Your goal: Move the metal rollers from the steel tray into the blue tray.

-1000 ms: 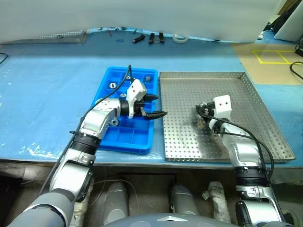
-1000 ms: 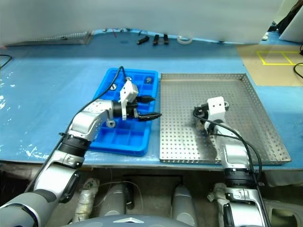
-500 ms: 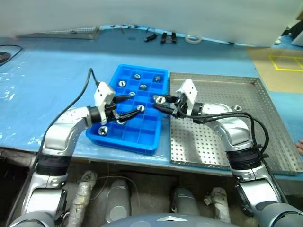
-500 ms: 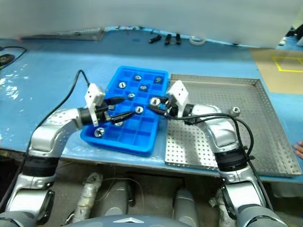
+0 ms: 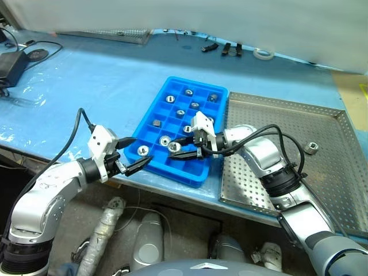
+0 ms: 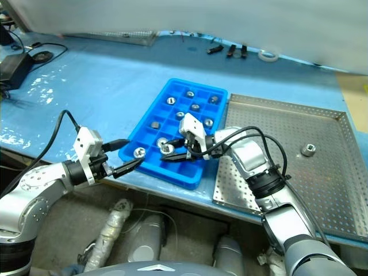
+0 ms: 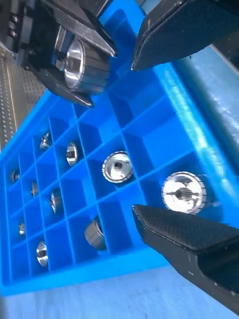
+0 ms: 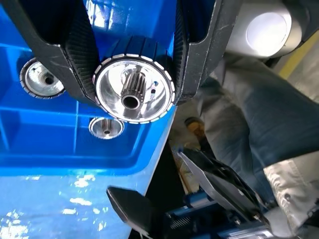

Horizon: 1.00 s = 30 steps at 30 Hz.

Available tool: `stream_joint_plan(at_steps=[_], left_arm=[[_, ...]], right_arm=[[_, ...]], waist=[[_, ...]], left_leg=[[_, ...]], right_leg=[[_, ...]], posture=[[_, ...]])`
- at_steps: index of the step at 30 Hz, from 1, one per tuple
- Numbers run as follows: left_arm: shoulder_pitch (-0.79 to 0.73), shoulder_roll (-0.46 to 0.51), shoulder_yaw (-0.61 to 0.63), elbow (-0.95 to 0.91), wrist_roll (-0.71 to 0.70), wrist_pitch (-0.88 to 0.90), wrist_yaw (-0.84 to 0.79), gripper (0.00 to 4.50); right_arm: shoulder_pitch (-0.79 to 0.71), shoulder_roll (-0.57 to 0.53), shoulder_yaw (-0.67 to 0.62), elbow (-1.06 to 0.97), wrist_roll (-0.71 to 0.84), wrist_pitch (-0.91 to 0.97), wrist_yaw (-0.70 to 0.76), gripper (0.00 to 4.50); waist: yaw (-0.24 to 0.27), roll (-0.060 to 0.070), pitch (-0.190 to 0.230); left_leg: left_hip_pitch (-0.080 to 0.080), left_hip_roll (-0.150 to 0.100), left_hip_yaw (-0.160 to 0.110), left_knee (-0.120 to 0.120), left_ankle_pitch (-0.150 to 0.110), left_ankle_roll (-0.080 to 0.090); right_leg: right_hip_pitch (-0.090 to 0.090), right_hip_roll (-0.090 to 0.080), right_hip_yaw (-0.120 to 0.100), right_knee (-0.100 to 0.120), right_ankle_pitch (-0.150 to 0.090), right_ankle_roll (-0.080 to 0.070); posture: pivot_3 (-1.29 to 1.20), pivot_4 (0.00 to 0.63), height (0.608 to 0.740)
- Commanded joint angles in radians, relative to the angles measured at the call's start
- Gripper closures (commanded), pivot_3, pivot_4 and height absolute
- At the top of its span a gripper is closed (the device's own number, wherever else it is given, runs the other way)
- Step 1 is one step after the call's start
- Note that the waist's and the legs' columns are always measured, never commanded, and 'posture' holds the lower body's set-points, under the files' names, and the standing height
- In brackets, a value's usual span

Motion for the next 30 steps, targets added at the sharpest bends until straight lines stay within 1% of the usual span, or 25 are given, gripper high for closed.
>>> stream_joint_plan(at_steps=[1, 5, 7, 9, 12, 16, 18, 21, 22, 24, 27, 29, 30], left_arm=[[0.003, 0.015, 0.024, -0.050, -0.028, 0.003, 0.022, 0.00], [-0.019, 0.018, 0.002, -0.040, -0.034, 0.006, 0.032, 0.00], [-0.034, 0.020, -0.011, -0.030, -0.035, 0.005, 0.031, 0.00], [-0.054, 0.022, -0.024, -0.012, -0.035, 0.003, 0.025, 0.00], [-0.090, 0.027, -0.043, 0.020, -0.034, -0.002, 0.009, 0.00], [-0.173, 0.023, -0.082, 0.092, -0.020, -0.019, -0.012, 0.00], [-0.228, 0.005, -0.105, 0.142, -0.008, -0.040, -0.017, 0.00], [-0.323, -0.028, -0.162, 0.246, 0.029, -0.097, -0.044, 0.00], [-0.349, -0.038, -0.181, 0.279, 0.042, -0.116, -0.056, 0.00], [-0.424, -0.067, -0.232, 0.371, 0.071, -0.164, -0.099, 0.00], [-0.520, -0.108, -0.278, 0.494, 0.098, -0.220, -0.155, 0.00], [-0.580, -0.139, -0.303, 0.576, 0.118, -0.258, -0.191, 0.00], [-0.615, -0.162, -0.320, 0.625, 0.131, -0.282, -0.212, 0.00]], right_arm=[[-0.013, 0.012, -0.006, -0.027, 0.014, 0.026, 0.002, 2.82], [-0.010, 0.003, -0.001, -0.025, -0.027, -0.008, -0.020, 2.82], [-0.002, -0.006, -0.003, -0.033, -0.030, -0.012, -0.013, 2.10], [0.008, -0.013, -0.009, -0.048, -0.029, -0.006, -0.014, 1.56], [0.016, -0.019, -0.017, -0.066, -0.041, -0.008, -0.041, 0.57], [0.029, -0.031, -0.044, -0.095, -0.069, -0.026, -0.108, 0.57], [0.038, -0.037, -0.070, -0.115, -0.065, -0.022, -0.140, 0.57], [0.047, -0.039, -0.147, -0.122, -0.059, -0.004, -0.226, 0.57], [0.051, -0.041, -0.171, -0.122, -0.060, -0.005, -0.252, 0.40], [0.063, -0.050, -0.237, -0.130, -0.074, -0.020, -0.328, 0.02], [0.079, -0.057, -0.303, -0.143, -0.110, -0.025, -0.442, 0.02], [0.088, -0.053, -0.346, -0.145, -0.145, -0.022, -0.540, 0.02], [0.095, -0.049, -0.378, -0.140, -0.174, -0.023, -0.618, 0.02]], waist=[[0.009, 0.000, 0.000], [0.020, 0.000, 0.000], [0.020, 0.000, 0.000], [0.019, 0.000, 0.000], [0.016, 0.000, 0.000], [0.010, 0.000, 0.000], [0.003, 0.000, 0.000], [-0.015, 0.000, 0.000], [-0.024, 0.000, 0.000], [-0.044, -0.001, 0.000], [-0.074, -0.001, 0.000], [-0.101, -0.001, -0.001], [-0.118, -0.001, -0.001]], left_leg=[[0.000, 0.000, -0.001, 0.000, 0.001, -0.001], [0.000, 0.000, -0.001, 0.000, 0.001, -0.002], [0.000, 0.000, -0.001, 0.000, 0.001, -0.002], [0.000, 0.000, -0.001, 0.000, 0.002, -0.002], [0.000, 0.000, -0.001, 0.000, 0.002, -0.003], [0.001, 0.000, -0.001, 0.000, 0.003, -0.004], [0.000, 0.000, -0.001, 0.001, 0.004, -0.006], [0.000, -0.001, -0.001, 0.002, 0.006, -0.009], [0.001, -0.002, -0.001, 0.002, 0.006, -0.009], [0.001, -0.002, 0.000, 0.003, 0.006, -0.009], [0.000, -0.002, 0.000, 0.004, 0.007, -0.010], [0.000, -0.002, 0.000, 0.005, 0.007, -0.010], [0.001, -0.002, 0.000, 0.005, 0.008, -0.010]], right_leg=[[0.000, 0.000, 0.000, 0.000, 0.000, 0.000], [0.000, 0.001, 0.000, 0.000, 0.000, 0.000], [-0.001, 0.001, 0.000, 0.000, 0.000, 0.000], [-0.001, 0.001, 0.000, 0.000, 0.000, 0.000], [0.000, 0.001, 0.000, 0.001, 0.000, 0.000], [0.000, 0.001, 0.001, 0.001, 0.000, 0.000], [0.000, 0.001, 0.001, 0.002, 0.000, 0.000], [0.000, 0.001, 0.001, 0.003, 0.000, 0.001], [0.000, 0.001, 0.001, 0.004, 0.001, 0.001], [0.000, 0.001, 0.001, 0.005, 0.001, 0.001], [0.000, 0.001, 0.001, 0.006, 0.001, 0.001], [0.000, 0.001, 0.002, 0.007, 0.001, 0.001], [-0.001, 0.001, 0.002, 0.007, 0.001, 0.001]], posture=[[0.46, 0.150, 0.740], [0.44, 0.150, 0.740], [0.42, 0.150, 0.740], [0.40, 0.150, 0.740], [0.36, 0.150, 0.740], [0.29, 0.150, 0.740], [0.24, 0.150, 0.740], [0.17, 0.150, 0.740], [0.15, 0.150, 0.740], [0.06, 0.150, 0.740], [-0.04, 0.150, 0.740], [-0.11, 0.150, 0.740], [-0.15, 0.150, 0.740]])
